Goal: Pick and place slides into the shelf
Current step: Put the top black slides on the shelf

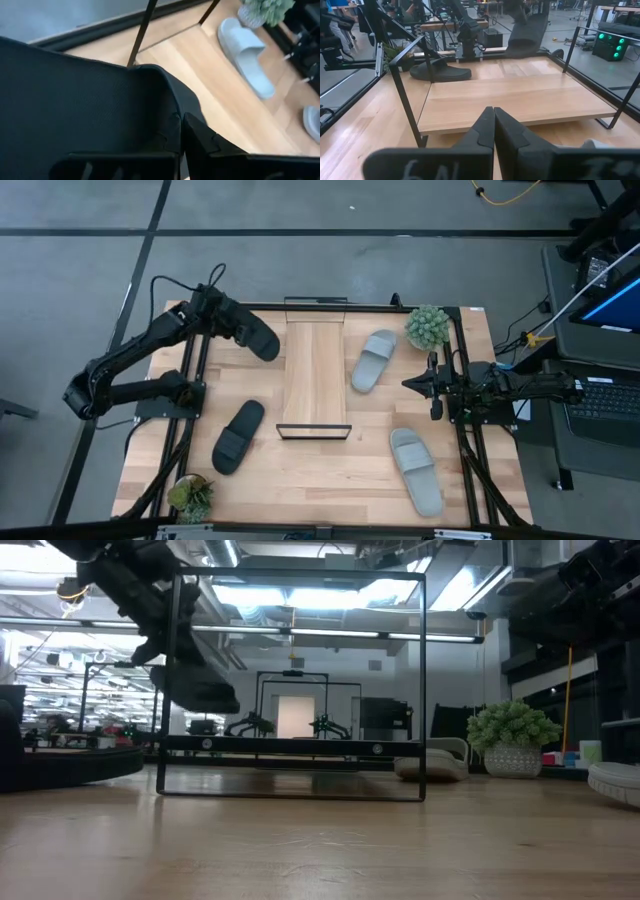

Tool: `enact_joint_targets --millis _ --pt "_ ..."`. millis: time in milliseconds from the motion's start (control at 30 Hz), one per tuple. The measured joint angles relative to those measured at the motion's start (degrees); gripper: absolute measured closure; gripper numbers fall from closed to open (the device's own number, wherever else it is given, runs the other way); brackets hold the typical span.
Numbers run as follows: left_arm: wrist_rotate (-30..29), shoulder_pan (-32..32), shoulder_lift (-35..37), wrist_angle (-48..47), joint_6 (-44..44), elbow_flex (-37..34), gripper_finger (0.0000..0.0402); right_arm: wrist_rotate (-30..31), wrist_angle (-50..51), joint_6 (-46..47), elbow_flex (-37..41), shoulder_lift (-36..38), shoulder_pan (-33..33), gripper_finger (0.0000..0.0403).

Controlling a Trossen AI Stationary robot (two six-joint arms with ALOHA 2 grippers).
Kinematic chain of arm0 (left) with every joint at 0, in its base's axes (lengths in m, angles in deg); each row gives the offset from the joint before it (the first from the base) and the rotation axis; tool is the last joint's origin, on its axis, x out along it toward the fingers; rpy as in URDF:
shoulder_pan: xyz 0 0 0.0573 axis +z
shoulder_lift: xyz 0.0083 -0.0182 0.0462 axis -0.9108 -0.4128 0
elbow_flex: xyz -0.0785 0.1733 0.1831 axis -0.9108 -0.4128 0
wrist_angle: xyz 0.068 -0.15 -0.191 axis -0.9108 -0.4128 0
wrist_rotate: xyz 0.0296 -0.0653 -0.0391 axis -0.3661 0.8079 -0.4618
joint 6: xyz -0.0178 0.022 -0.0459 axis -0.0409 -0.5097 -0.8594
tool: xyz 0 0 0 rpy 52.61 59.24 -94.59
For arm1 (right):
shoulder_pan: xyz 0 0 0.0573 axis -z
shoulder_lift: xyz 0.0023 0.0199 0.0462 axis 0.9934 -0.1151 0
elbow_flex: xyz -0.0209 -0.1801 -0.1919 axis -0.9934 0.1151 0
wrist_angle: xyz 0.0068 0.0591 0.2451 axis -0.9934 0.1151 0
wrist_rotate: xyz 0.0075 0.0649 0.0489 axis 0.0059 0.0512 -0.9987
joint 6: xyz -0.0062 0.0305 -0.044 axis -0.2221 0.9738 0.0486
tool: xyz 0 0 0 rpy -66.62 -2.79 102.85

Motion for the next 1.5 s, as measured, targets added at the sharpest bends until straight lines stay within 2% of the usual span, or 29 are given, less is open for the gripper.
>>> enact_joint_targets --millis 333,533,800,1033,1500 --pt "-2.20 -5.48 -0.53 10.11 -7.22 0.00 0.0401 0.00 -0.04 -0.09 0.00 0.02 0.02 0.0396" --pt "-8.48 -11.99 -0.53 14.41 -13.22 -0.05 0.0401 0.07 -0.18 -1.43 0.00 0.01 0.01 0.0396" --pt "-17.04 -21.06 -2.61 30.08 -21.82 -5.44 0.0401 0.07 -0.22 -2.87 0.00 0.02 0.02 0.0396" --pt "-21.17 -24.78 -10.84 43.66 -24.24 -7.02 0.0402 0.04 -0.20 -2.93 0.00 0.01 0.00 0.0396" --pt "-24.24 -27.74 -30.76 69.43 -32.63 -7.02 0.0401 0.06 -0.18 -5.32 0.00 0.01 0.00 0.0396"
